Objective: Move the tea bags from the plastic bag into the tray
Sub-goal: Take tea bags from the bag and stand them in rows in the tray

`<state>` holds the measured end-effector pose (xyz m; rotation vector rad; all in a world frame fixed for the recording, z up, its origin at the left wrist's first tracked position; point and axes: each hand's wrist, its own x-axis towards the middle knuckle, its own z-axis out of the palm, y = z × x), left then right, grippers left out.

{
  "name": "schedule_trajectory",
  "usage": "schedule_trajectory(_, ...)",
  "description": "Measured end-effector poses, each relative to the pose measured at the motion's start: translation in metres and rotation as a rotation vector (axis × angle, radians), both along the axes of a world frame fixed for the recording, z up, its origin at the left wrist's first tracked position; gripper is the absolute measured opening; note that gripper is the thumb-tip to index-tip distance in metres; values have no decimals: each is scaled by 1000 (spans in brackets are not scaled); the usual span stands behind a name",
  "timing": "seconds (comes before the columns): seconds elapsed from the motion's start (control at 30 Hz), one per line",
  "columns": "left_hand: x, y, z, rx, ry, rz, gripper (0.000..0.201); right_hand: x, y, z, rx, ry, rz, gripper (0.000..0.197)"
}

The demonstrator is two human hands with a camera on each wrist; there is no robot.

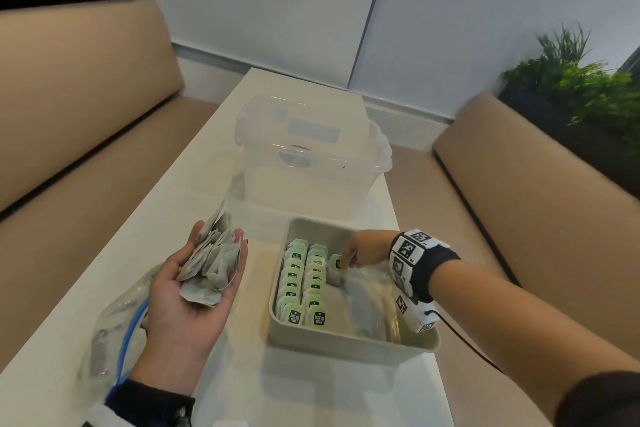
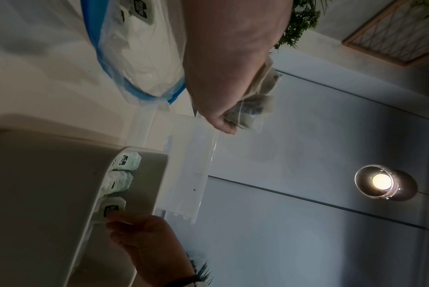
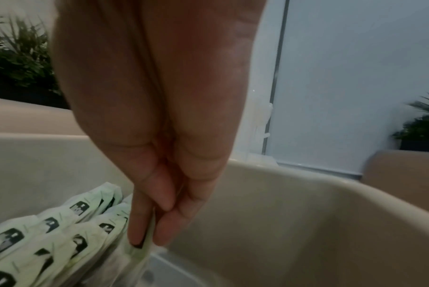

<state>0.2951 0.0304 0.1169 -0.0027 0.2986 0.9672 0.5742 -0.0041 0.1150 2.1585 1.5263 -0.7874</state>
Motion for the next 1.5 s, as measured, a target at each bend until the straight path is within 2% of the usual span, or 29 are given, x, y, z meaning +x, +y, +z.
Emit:
schedule_trajectory(0.13, 0, 0, -1, -5, -4, -1, 72, 2, 2, -3, 26, -14, 10, 39)
schedule_trajectory(0.43, 3, 2, -3, 17, -22, -40, 62, 1, 3, -10, 7, -26, 17, 47)
schedule_trajectory(0.57, 6, -1, -1, 25, -12, -94, 52, -4, -1, 7, -52, -92, 81, 47)
schedule_trajectory(0.63, 9, -3, 0, 22, -19, -122, 56, -10, 0, 25, -7, -139, 157, 40)
schedule_trajectory(0.7, 13, -7, 1, 3, -22, -160, 62, -21, 0, 51, 231, -37, 177, 35)
schedule_trajectory(0.77, 17, -11, 2, -20, -10, -203, 49, -37, 0, 74, 569, 233, 163, 33)
schedule_trajectory(0.83, 20, -16, 2, -35, 18, -241, 38, -55, -2, 90, 744, 456, 208, 40)
schedule_trajectory(0.9, 23, -19, 2, -33, 32, -274, 38, -70, 0, 93, 766, 512, 292, 43)
schedule_trajectory(0.97, 24, -23, 4, -26, 24, -302, 38, -77, 5, 88, 774, 488, 338, 34)
schedule_trajectory(1.07, 24, -26, 4, -31, 9, -332, 37, -79, 11, 81, 826, 476, 315, 18)
schedule_trajectory(1.2, 23, -28, 2, -47, 23, -360, 44, -79, 13, 83, 775, 483, 279, 9)
schedule_trajectory(1.3, 23, -30, 3, -47, 17, -348, 33, -81, 15, 93, 776, 561, 228, 12)
schedule_trajectory(1.4, 23, -31, 0, -45, 29, -343, 36, -83, 14, 105, 766, 604, 184, 14)
schedule_trajectory(1.5, 22, -29, -3, -41, 47, -326, 37, -81, 10, 114, 801, 554, 177, 19)
